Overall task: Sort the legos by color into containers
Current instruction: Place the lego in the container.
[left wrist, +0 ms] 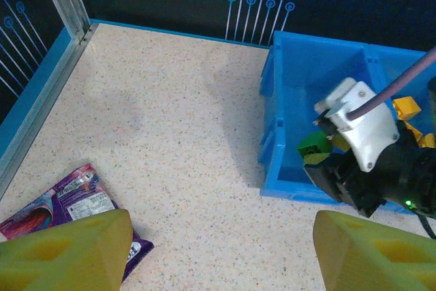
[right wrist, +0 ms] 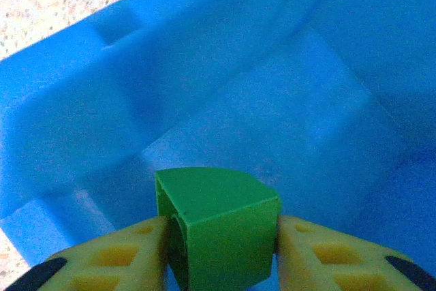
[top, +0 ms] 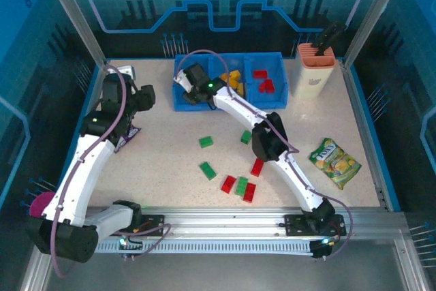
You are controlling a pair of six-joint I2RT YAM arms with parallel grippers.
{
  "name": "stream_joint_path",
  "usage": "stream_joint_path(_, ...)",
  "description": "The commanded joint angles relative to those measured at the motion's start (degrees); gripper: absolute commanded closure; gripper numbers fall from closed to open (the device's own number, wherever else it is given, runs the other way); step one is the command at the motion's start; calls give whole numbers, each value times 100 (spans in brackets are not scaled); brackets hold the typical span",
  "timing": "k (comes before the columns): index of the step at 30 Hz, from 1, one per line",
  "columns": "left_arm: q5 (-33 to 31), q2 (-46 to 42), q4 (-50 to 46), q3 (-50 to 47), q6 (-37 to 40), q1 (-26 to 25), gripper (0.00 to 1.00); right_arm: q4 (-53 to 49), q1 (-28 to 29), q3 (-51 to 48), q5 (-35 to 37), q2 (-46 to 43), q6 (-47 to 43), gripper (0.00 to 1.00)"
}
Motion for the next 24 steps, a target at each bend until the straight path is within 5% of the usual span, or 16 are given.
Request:
stream_joint_path(1, -117, 48, 46, -71, -5, 54, 28, 2, 149, 341, 275, 298, -686, 56)
stream_joint_path(15, -134, 101, 19, -43, -40, 54, 28, 102, 304, 287, 197, 78, -743, 44)
stream_joint_path(24, -106, 215, 242, -159, -93, 54, 26, 819, 349, -2233, 192, -2529, 269, 43)
